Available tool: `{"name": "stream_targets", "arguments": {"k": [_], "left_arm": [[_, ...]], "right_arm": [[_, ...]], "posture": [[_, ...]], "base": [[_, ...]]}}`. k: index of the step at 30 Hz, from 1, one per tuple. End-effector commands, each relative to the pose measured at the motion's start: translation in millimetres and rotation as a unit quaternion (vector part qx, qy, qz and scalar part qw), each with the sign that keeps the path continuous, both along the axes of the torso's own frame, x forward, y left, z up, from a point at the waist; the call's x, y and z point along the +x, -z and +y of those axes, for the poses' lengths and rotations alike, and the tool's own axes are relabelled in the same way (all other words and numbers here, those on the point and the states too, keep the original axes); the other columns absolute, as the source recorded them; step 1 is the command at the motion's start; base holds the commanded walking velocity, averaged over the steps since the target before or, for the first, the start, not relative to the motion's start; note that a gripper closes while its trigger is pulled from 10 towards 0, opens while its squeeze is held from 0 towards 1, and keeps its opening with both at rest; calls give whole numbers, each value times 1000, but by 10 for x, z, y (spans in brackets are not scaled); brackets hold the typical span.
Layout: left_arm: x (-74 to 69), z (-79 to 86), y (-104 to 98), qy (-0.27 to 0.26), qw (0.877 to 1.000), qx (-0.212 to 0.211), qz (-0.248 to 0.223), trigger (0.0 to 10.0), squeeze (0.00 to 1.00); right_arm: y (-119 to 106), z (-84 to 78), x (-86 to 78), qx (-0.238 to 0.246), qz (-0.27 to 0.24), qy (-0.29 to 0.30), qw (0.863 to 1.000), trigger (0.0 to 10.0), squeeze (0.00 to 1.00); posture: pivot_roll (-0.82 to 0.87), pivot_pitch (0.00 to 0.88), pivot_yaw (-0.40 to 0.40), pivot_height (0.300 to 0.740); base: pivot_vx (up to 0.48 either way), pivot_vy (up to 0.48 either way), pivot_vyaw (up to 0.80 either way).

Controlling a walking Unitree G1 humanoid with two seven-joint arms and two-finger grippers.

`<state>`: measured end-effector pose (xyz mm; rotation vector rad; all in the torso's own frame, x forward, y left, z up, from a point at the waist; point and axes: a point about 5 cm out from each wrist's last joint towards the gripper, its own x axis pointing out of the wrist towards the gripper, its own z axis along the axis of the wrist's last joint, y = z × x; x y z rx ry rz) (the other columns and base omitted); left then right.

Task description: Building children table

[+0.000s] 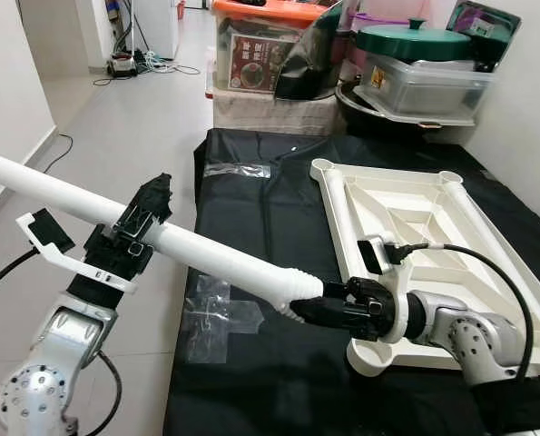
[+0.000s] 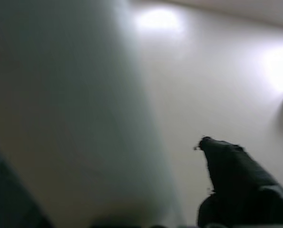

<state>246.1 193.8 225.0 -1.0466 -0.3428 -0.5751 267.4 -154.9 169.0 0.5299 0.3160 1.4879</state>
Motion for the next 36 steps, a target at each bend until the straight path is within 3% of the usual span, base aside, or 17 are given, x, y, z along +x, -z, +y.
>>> {"name": "stream_targets", "arguments": {"k": [1,7,15,16,17,20,21,22,27,30,32,33,35,36], "left_arm": [[-34,-1,-14,13,1000,0,-8,0,0],[-74,9,-53,23,999,-36,-26,0,0],[-78,-3,-57,26,999,-36,-29,0,0],[-75,1,-60,21,999,-36,-29,0,0],[-73,12,-64,16,999,-33,-30,0,0],[-73,12,-64,16,999,-33,-30,0,0],[-71,21,-67,12,999,-32,-30,0,0],[-70,37,-73,7,999,-25,-30,0,0],[-82,72,-92,4,999,-17,-34,0,0],[-112,85,-120,9,999,-7,-41,0,0],[-112,85,-120,9,999,-7,-41,0,0],[-120,84,-124,10,999,-3,-43,0,0],[-120,84,-124,10,999,-3,-43,0,0],[-120,55,-110,15,999,5,-41,0,0]], "right_arm": [[10,0,-24,0,4,-13,1000,0,0],[31,20,-33,-1,3,-21,1000,0,0],[39,15,-9,-6,-2,-17,1000,0,0],[68,11,39,-23,-7,7,1000,0,0],[145,-6,140,-60,-13,59,996,10000,388],[145,-6,140,-60,-13,59,996,10000,388],[200,-20,208,-86,-18,94,992,10000,388],[206,-46,256,-97,-16,114,989,10000,1000],[126,-128,285,-86,-10,113,990,10000,1000],[47,-314,340,-85,-14,123,989,10000,1000],[47,-314,340,-85,-14,123,989,10000,1000],[10,-419,391,-88,-18,143,986,10000,1000],[10,-419,391,-88,-18,143,986,10000,1000],[-77,-529,493,-95,-39,181,978,10000,1000]], "posture": [[14,0,-107,740],[15,0,-108,740],[12,0,-108,740],[12,0,-109,740],[11,0,-109,740],[11,0,-109,740],[11,0,-107,740],[11,0,-106,740],[11,0,-106,740],[10,0,-108,740],[10,0,-108,740],[10,0,-108,740],[10,0,-108,740],[1,0,-104,740]], "base": [[0,0,0],[0,0,0],[0,0,0],[0,0,0],[0,0,0],[0,0,0],[0,0,0],[0,0,0],[0,0,0],[0,0,0],[0,0,0],[0,0,0],[0,0,0],[0,0,0]]}}
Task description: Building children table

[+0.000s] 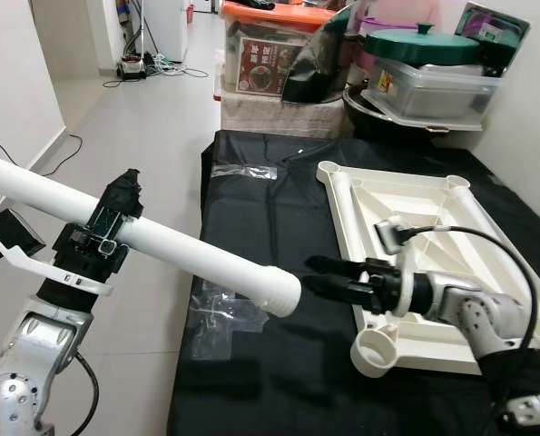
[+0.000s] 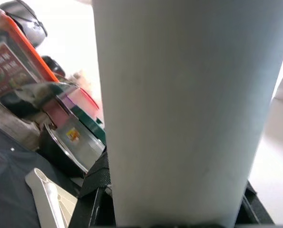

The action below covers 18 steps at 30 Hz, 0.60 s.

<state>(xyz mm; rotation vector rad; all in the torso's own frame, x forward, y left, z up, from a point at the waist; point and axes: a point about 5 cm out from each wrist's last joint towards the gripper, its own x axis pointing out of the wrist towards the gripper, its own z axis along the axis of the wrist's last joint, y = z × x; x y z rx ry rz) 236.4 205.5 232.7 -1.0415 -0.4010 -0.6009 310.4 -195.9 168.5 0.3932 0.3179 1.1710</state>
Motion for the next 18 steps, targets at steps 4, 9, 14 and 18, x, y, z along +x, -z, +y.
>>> {"name": "stream_targets", "arguments": {"k": [4,9,14,18], "left_arm": [[14,-151,8,27,999,33,-2,0,0],[65,-238,23,40,998,56,0,0,0],[96,-304,28,51,996,73,-2,0,0],[97,-373,50,67,993,92,-4,0,0]], "right_arm": [[-466,-186,332,-5,-96,111,989,10000,1000],[-966,55,432,41,-155,96,982,10000,286],[-1200,451,334,39,-176,11,984,10000,0],[-1100,823,138,-23,-149,-97,984,10000,0]], "posture": [[2,0,-98,740],[-6,0,-91,740],[-8,0,-90,740],[-8,0,-93,740]], "base": [[0,0,0],[0,0,0],[0,0,0],[0,0,0]]}}
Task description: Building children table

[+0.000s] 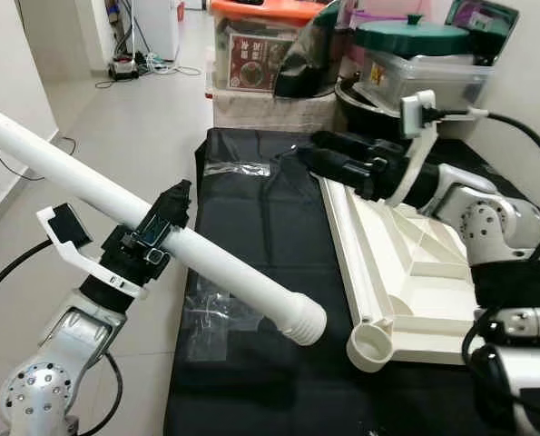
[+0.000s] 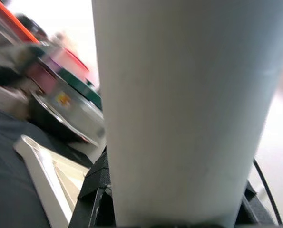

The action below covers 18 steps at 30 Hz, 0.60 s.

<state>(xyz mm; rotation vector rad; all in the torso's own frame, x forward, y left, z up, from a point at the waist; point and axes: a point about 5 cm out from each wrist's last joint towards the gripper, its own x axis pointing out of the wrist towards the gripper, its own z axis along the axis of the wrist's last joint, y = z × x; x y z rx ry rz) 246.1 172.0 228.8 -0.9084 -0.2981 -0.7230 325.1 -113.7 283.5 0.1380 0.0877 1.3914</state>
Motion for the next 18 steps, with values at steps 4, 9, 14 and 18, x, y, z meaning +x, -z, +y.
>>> {"name": "stream_targets", "arguments": {"k": [4,9,14,18], "left_arm": [[-14,-94,33,27,999,31,-2,0,0],[-19,-127,33,34,998,44,-5,0,0],[-17,-176,26,45,997,56,-9,0,0],[-8,-222,22,52,997,62,-12,0,0]], "right_arm": [[211,206,-144,-76,32,-76,994,10000,0],[300,298,-122,-112,38,-85,989,10000,0],[418,407,-113,-154,43,-87,983,10000,0],[503,506,-166,-180,50,-92,978,10000,0]], "posture": [[-8,0,-99,740],[-3,0,-101,740],[1,0,-103,740],[3,0,-103,740]], "base": [[0,0,0],[0,0,0],[0,0,0],[0,0,0]]}}
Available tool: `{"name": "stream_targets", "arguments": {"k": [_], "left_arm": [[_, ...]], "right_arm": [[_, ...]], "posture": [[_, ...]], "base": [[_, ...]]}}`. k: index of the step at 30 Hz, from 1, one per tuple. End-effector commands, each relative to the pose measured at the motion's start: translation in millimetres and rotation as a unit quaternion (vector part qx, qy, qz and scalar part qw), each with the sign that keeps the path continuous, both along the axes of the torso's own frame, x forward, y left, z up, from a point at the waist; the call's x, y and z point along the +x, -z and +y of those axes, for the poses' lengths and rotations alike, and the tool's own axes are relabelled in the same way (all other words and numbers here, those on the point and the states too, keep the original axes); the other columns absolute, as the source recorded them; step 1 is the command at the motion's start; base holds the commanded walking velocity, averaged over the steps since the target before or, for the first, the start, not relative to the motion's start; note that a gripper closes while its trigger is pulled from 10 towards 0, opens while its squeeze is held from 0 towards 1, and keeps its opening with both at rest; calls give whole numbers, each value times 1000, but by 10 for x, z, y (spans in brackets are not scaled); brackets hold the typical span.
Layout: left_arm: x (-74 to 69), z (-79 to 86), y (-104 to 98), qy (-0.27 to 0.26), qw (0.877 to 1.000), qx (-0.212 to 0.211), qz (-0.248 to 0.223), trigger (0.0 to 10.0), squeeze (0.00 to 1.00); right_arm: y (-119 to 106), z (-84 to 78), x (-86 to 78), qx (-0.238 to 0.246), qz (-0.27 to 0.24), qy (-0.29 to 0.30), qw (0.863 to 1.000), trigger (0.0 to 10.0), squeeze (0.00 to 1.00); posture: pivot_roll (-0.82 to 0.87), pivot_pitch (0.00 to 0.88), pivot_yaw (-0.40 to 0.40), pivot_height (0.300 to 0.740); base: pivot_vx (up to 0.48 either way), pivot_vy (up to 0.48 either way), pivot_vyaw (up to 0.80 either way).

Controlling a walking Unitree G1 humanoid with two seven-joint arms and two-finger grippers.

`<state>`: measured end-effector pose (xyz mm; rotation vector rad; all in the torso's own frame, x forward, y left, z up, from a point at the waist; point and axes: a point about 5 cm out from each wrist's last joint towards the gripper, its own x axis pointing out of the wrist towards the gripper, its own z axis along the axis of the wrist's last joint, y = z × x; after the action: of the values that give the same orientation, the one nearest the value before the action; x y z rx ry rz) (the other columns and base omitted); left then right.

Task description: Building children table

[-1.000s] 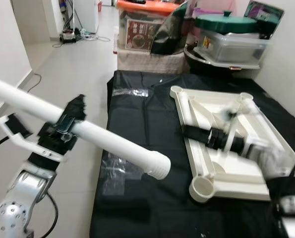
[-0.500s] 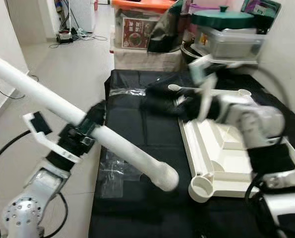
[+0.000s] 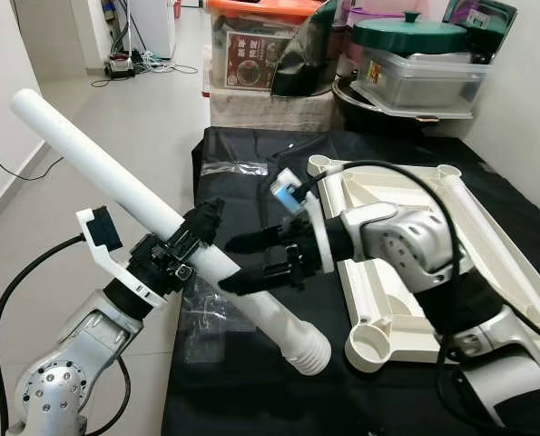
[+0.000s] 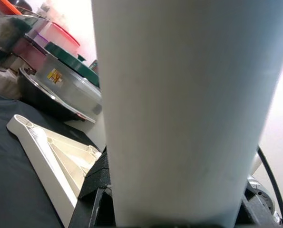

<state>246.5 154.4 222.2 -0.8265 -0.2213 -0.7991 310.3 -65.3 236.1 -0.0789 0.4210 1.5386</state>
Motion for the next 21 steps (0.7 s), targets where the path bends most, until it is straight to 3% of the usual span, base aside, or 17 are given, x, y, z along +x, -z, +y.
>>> {"name": "stream_targets", "arguments": {"k": [1,3,8,9,10,11,13,14,15,16,21], "left_arm": [[-12,-46,-43,15,1000,10,-14,0,0],[13,-84,-44,18,1000,11,-16,0,0],[23,-96,-44,19,1000,11,-16,0,0],[35,-117,-46,22,1000,12,-18,0,0],[35,-117,-46,22,1000,12,-18,0,0],[43,-130,-48,23,999,12,-19,0,0],[43,-130,-48,23,999,12,-19,0,0],[49,-138,-47,24,999,12,-19,0,0],[49,-138,-47,24,999,12,-19,0,0],[53,-150,-47,25,999,11,-20,0,0],[51,-161,-41,25,999,8,-20,0,0]], "right_arm": [[29,21,-18,-16,-2,2,1000,10000,0],[92,122,-104,-35,1,-11,999,10000,0],[107,152,-130,-40,2,-16,999,10000,0],[125,195,-165,-46,1,-29,999,8980,0],[125,195,-165,-46,1,-29,999,8980,0],[151,227,-199,-52,1,-40,998,7647,0],[151,227,-199,-52,1,-40,998,7647,0],[181,253,-227,-58,2,-50,997,5647,0],[181,253,-227,-58,2,-50,997,5647,0],[215,266,-266,-57,5,-60,997,0,0],[247,266,-309,-49,9,-69,996,0,0]], "posture": [[3,0,-103,740],[4,0,-103,740],[4,0,-103,740],[3,0,-103,740],[3,0,-103,740],[0,0,-104,740],[0,0,-104,740],[0,0,-104,740],[0,0,-104,740],[4,0,-107,740],[1,0,-105,740]], "base": [[0,0,0],[0,0,0],[0,0,0],[0,0,0],[0,0,0],[0,0,0],[0,0,0],[0,0,0],[0,0,0],[0,0,0],[0,0,0]]}}
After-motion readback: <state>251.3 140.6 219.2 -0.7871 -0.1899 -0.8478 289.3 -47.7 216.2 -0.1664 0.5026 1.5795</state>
